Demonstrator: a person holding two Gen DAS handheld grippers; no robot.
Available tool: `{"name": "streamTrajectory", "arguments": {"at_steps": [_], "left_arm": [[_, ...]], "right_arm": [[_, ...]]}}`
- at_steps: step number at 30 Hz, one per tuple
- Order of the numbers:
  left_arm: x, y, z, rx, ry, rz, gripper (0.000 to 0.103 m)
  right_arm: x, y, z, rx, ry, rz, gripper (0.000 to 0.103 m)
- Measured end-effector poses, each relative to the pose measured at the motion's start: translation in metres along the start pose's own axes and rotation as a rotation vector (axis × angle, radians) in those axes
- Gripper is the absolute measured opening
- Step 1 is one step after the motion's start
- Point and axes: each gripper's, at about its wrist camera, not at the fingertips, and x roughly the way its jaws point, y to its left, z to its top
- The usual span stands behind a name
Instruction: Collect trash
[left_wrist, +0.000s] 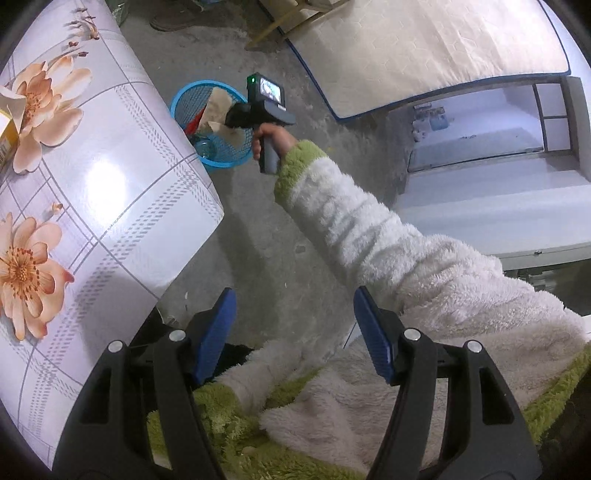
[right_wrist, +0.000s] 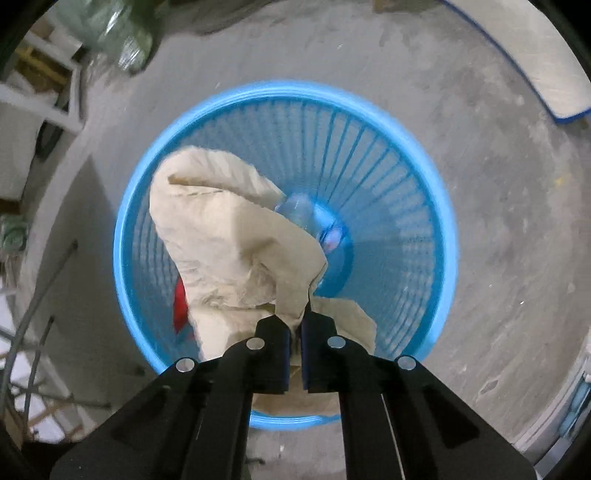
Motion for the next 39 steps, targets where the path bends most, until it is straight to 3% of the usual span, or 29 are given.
{"name": "streamTrajectory", "arguments": {"at_steps": [3,5,13,20,25,33,39], "left_arm": [[-0.003,0.004,-0.009,-0.008,-0.008,-0.002,0.062],[-0.008,0.005,-0.015,-0.018,-0.019,-0.001,0.062],[-0.028,0.007,-0.027,-0.045,-0.057,-0.007,0.062],[-0.055,0.007,-0.044,-0.034,-0.136,-0.010,0.062],[-0.098,0.020,-0.062,-0.063,-0.269,0.037,0.062],[-0.154,0.061,-0.130,-0.176,-0.432,0.166,0.062],[-0.165,0.102,-0.164,-0.270,-0.489,0.287,0.062]], "right_arm": [[0.016,0.000,0.007,0.013,0.014,-0.039,0.015],[0.024,-0.001,0.007,0.030,0.030,-0.093,0.040],[0.000,0.001,-0.014,0.030,-0.019,-0.061,0.059],[-0.072,-0.009,-0.050,0.015,-0.089,0.066,0.064],[-0.169,0.010,-0.115,-0.106,-0.211,0.126,0.064],[-0.292,0.065,-0.225,-0.325,-0.301,0.438,0.064],[-0.309,0.140,-0.274,-0.435,-0.179,0.680,0.064]]}}
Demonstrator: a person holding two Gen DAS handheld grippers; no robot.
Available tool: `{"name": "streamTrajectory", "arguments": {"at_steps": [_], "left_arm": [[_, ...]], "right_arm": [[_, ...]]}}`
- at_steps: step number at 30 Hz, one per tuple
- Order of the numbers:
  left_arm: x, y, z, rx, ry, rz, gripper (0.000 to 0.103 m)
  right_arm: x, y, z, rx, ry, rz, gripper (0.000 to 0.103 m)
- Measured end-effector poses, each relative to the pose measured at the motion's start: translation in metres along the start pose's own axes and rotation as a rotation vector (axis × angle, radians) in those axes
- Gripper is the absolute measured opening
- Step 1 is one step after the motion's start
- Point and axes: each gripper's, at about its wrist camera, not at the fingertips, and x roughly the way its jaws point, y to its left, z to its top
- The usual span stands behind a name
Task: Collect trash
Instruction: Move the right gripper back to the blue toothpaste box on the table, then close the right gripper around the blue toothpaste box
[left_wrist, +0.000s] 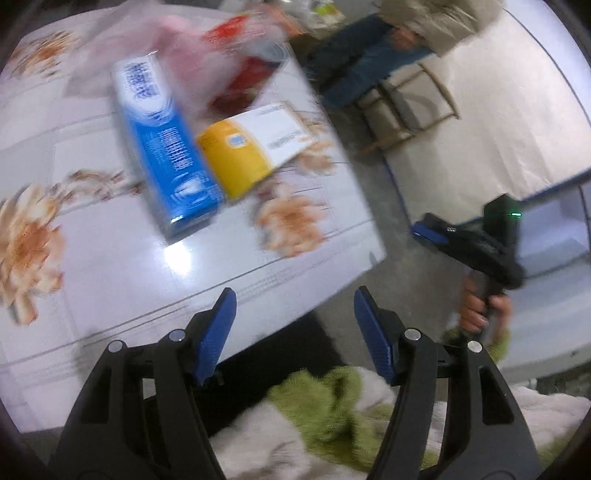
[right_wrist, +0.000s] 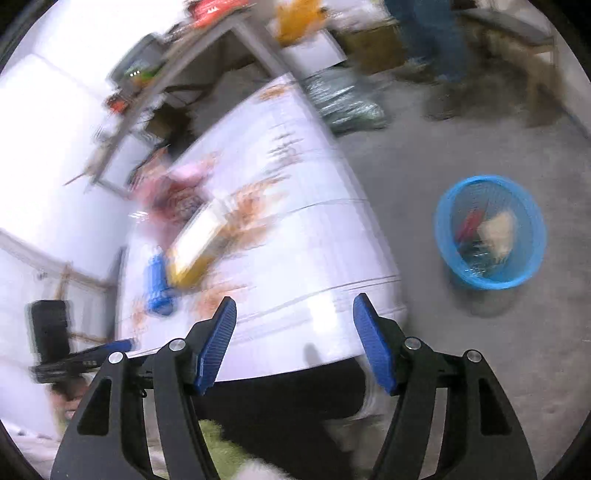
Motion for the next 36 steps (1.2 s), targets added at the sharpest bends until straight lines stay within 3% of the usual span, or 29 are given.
{"name": "streamTrajectory", "arguments": {"at_steps": [3,6,13,25,36], "left_arm": [[0.002,0.012,-0.006,-0.013,-0.030,0.053,0.062],[0.004,0.024,-0.008,-0.012,-0.079,0.086,0.061],[0.011,0.037,-0.001,0.044,-0.120,0.143,0.054],[0.032,0.044,0.028,0.180,-0.109,0.157,0.034],[0.040,0.047,0.042,0.224,-0.088,0.150,0.032]], "right_arm": [[0.039,0.038,-0.005,-0.016,0.085,0.103,0.064],[0.081,0.073,-0.007,-0.056,0.168,0.147,0.064],[0.142,0.130,-0.001,-0.150,0.245,0.131,0.064],[0.176,0.148,0.009,-0.161,0.276,0.078,0.057],[0.180,0.153,0.010,-0.181,0.266,0.048,0.053]]}}
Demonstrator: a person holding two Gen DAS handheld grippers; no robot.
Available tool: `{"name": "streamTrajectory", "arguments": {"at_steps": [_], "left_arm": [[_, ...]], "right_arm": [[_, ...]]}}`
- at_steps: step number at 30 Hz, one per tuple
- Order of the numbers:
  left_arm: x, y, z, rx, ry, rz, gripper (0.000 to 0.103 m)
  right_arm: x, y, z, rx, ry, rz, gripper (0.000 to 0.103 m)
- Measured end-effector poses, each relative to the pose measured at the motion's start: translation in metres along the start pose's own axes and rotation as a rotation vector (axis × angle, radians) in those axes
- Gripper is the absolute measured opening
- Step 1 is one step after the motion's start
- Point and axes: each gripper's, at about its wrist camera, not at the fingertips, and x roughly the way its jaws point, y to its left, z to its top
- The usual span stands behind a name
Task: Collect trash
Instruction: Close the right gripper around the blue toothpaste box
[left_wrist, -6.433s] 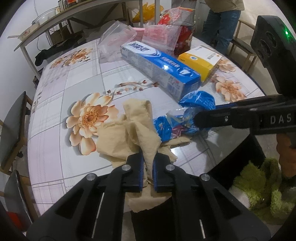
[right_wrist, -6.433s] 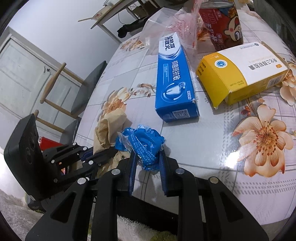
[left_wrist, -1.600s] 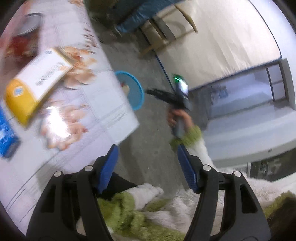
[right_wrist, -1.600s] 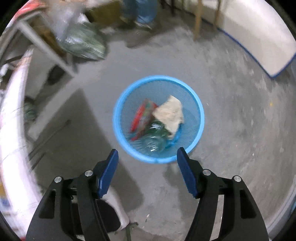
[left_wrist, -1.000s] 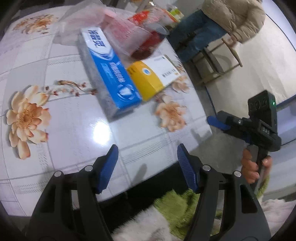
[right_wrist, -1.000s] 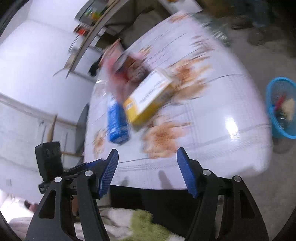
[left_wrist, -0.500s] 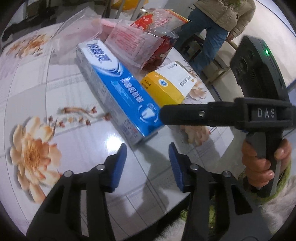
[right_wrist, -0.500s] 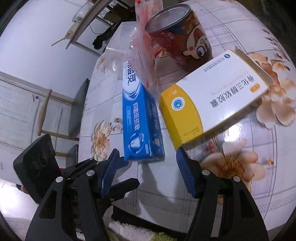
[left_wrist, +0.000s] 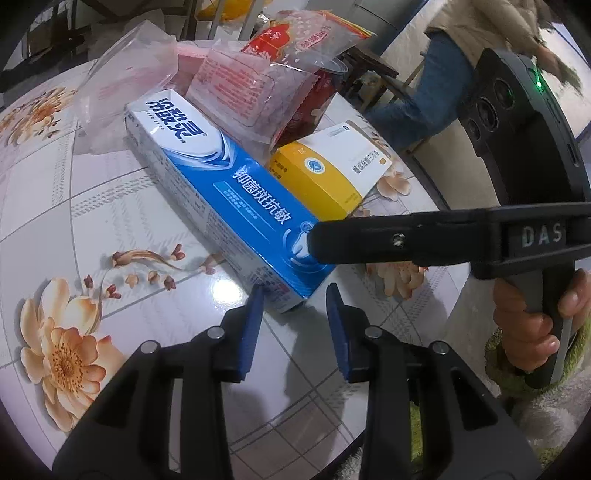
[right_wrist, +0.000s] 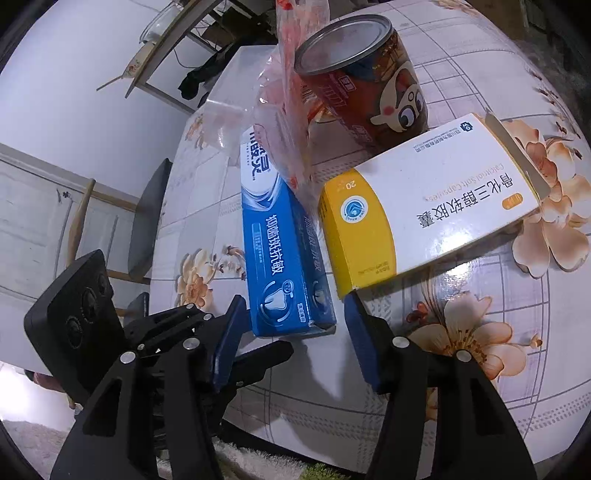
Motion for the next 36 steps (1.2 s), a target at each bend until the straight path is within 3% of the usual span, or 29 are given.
{"name": "streamTrajectory", "arguments": {"at_steps": [7,36], "left_arm": [[0.008,-0.006,0.004,0.011,0.006,-0.010,0.031],[0.009,-0.031,-0.015,0.051,0.060,-0.078,0.031]], "right_arm": [[0.005,-0.002,0.000,0.008,0.019,0.021,0.047],[0.000,0.002,-0.021,-0.013,0.037,-0.015,0.047]]}}
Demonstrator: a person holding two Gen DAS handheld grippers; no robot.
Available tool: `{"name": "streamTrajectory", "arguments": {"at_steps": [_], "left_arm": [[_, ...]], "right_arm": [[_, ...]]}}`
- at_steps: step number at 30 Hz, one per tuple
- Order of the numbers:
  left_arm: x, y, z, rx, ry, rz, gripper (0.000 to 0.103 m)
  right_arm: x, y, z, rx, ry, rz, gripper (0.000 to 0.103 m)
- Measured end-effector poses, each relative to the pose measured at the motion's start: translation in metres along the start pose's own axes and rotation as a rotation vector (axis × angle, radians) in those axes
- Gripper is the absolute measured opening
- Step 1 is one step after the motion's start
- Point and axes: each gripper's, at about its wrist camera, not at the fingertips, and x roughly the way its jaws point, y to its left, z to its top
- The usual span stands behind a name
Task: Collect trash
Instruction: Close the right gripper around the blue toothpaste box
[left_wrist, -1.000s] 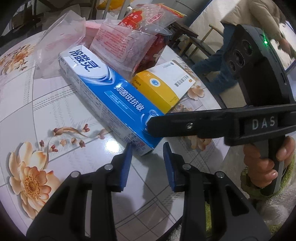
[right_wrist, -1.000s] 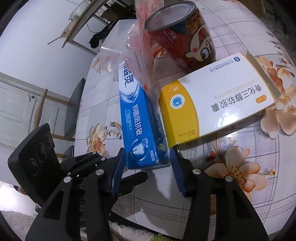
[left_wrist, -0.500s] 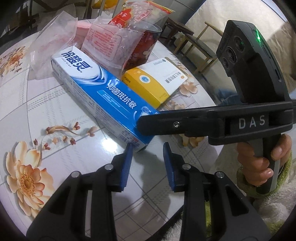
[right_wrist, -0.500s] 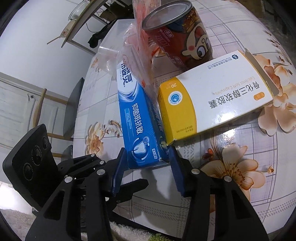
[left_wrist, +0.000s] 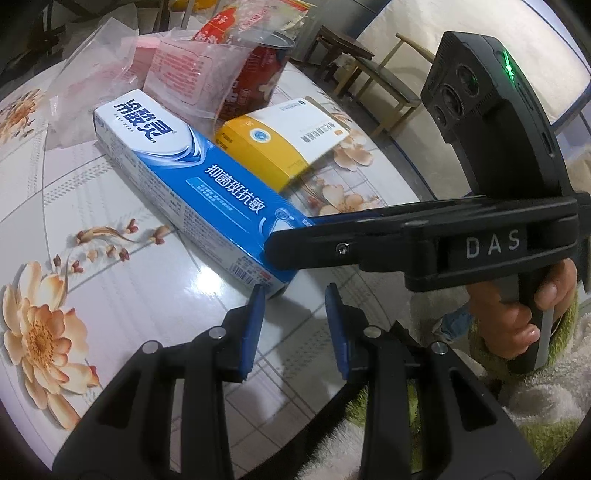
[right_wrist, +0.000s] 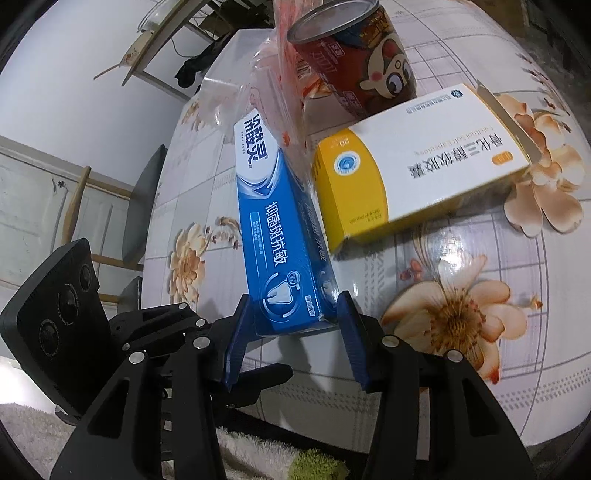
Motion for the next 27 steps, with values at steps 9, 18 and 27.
{"name": "streamTrajectory", "arguments": {"at_steps": [9,18,27], "left_arm": [[-0.007,-0.003,-0.011,-0.048,-0.022,0.009,0.033],[-0.037,0.008,-0.008,-0.132,-0.120,0.024,0.050],[-0.019,0.029,0.018,-0.187,-0.130,-0.026,0.050]], "right_arm": [[-0.012,-0.006,-0.005,-0.003,-0.014,0.011,0.047],[-0.034,-0.011,0.012,-0.019,-0.090,0.057,0.047],[-0.015,-0.019,0.028,0.010,-0.052,0.090,0.047]]}}
